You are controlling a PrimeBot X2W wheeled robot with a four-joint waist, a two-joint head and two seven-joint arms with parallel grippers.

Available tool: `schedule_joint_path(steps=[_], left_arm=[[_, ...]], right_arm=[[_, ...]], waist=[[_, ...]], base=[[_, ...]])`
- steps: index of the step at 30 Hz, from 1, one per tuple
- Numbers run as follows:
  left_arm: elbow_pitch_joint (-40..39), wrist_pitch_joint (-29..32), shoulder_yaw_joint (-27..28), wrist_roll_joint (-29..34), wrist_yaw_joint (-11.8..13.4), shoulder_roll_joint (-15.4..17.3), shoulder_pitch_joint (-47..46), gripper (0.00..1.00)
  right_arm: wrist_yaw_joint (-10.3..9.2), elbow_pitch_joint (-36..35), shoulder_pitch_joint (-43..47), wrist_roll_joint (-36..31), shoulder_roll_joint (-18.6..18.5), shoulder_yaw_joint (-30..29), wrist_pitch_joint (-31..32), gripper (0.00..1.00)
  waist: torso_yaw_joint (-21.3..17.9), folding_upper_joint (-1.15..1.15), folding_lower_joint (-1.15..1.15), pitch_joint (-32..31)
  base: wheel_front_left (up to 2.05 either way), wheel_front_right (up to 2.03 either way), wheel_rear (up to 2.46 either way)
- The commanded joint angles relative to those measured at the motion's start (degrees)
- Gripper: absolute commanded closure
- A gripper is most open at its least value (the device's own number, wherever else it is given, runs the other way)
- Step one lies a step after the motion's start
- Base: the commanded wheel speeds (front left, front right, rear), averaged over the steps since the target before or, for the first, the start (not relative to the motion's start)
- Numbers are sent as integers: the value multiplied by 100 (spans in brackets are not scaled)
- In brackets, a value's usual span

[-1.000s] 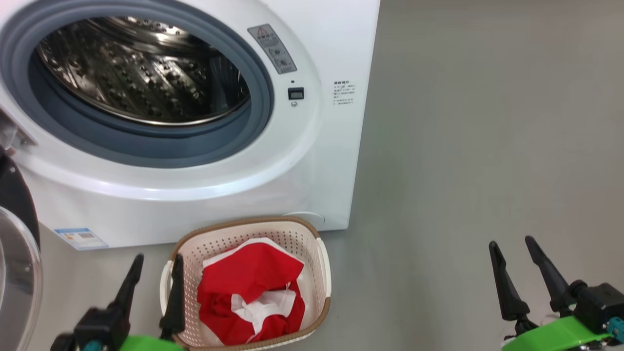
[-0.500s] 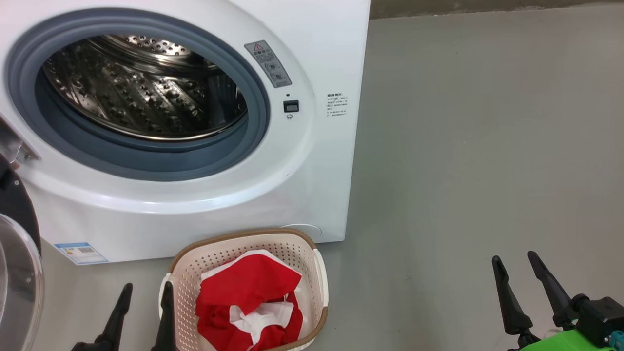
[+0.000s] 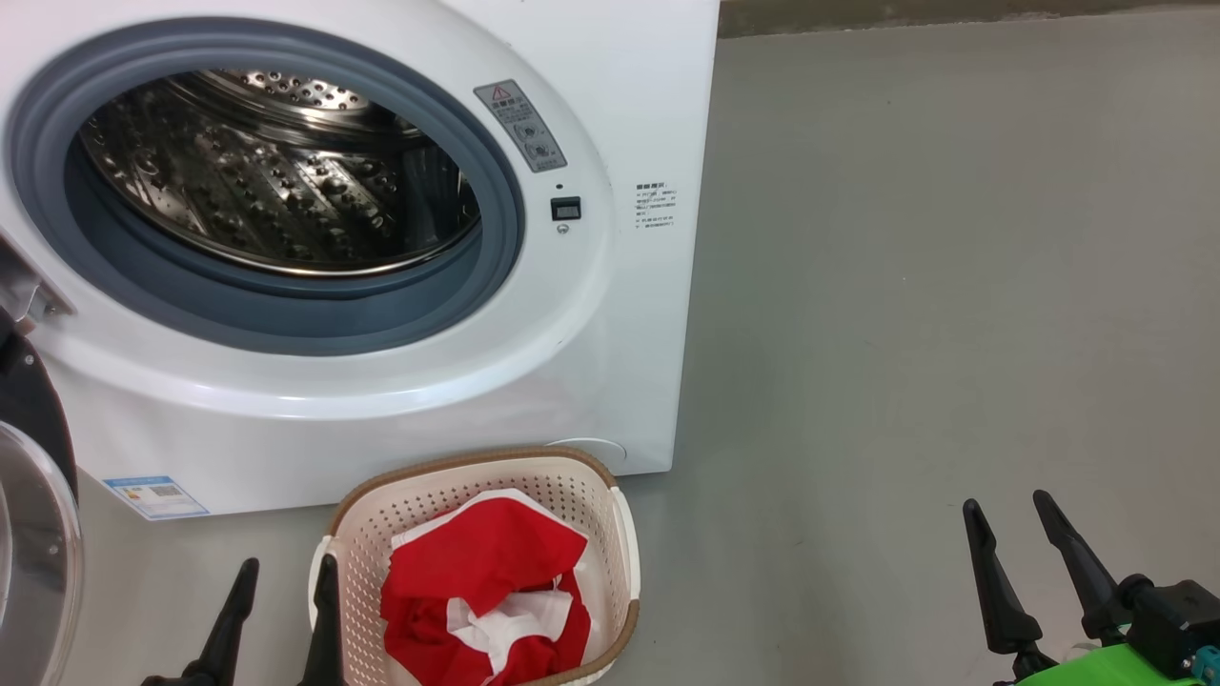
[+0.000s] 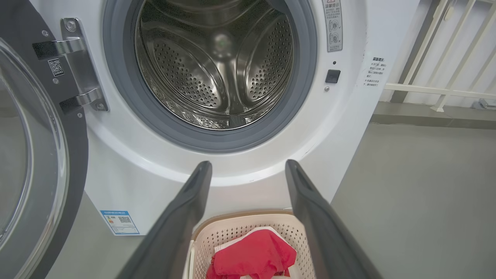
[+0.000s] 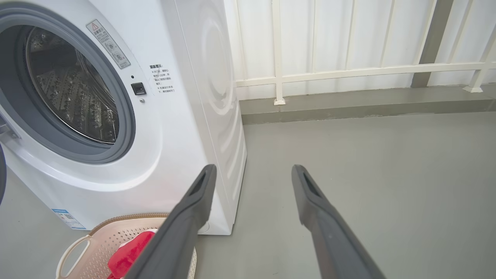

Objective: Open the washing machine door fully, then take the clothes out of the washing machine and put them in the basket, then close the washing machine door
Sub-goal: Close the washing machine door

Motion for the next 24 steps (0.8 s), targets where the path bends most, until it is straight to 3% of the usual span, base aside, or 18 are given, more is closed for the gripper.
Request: schedule_joint_path(steps=[1,13,24], left_arm=[[-183,-31,172,-34,28,63,-52,0],[-199,-31,208,-16,4,63,-60,0],[-248,-31,219,11,25,63,-83,0]], right_arm=[[36,-155,15,-103,-73,71,-37,0],[36,-148,8,-100,-75,83,-37,0],[36,-157,-16,-100,-63,77,-37,0]], waist=[[1,0,0,-1],[19,0,0,5],[32,0,0,48]], base=[[0,0,0],[-8,8,0],[-97,95,2]])
